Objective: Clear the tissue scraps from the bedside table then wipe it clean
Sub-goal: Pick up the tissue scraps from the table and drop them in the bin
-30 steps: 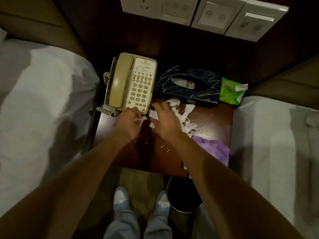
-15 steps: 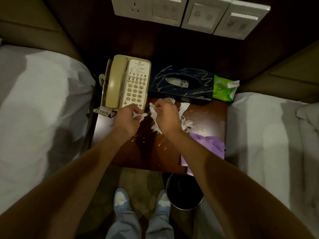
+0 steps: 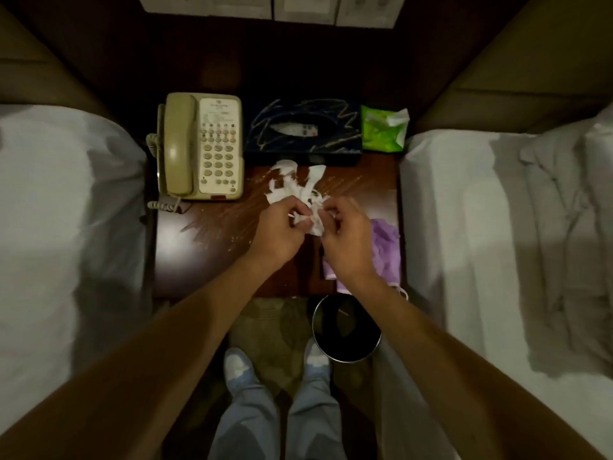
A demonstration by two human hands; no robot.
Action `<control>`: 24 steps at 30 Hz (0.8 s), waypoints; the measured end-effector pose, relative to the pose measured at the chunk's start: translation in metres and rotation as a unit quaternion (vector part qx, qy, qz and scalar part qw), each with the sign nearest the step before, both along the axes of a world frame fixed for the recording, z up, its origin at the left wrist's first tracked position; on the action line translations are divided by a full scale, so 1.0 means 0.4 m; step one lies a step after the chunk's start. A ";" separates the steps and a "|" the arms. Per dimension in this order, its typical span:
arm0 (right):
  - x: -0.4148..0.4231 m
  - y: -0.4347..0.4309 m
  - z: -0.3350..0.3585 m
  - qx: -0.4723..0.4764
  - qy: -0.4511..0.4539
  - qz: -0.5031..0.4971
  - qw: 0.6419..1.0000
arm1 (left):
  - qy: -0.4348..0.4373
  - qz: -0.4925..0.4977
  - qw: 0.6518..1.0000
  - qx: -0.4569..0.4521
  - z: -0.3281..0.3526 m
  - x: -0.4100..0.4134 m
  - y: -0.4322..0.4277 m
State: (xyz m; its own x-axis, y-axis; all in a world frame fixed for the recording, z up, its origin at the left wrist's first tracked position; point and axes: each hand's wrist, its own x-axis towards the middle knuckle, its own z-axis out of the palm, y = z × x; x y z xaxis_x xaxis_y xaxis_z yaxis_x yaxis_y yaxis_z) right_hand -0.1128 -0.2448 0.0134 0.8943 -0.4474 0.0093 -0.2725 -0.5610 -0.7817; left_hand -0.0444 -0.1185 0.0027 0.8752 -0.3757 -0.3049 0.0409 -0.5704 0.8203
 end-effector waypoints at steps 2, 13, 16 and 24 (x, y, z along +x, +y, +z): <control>-0.086 -0.022 -0.007 0.006 0.024 -0.030 0.999 | 0.022 -0.044 0.999 0.002 0.009 -0.067 -0.033; -0.570 -0.038 -0.166 0.017 0.158 -0.093 0.983 | 0.178 -0.177 0.966 0.067 -0.176 -0.499 -0.152; -0.625 -0.038 -0.255 0.029 0.203 -0.115 0.972 | 0.217 -0.161 0.957 0.103 -0.247 -0.572 -0.159; -0.644 -0.048 -0.457 0.135 0.303 -0.148 0.932 | 0.359 -0.127 0.912 0.150 -0.459 -0.622 -0.180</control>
State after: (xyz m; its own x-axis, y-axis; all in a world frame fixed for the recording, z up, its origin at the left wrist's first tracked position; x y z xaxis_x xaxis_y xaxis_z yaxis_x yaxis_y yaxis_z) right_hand -0.3703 -0.2640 -0.1695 0.5355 -0.5882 -0.6060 -0.8212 -0.1953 -0.5361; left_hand -0.2932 -0.1907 -0.1807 0.3055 -0.3440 -0.8879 0.3422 -0.8305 0.4395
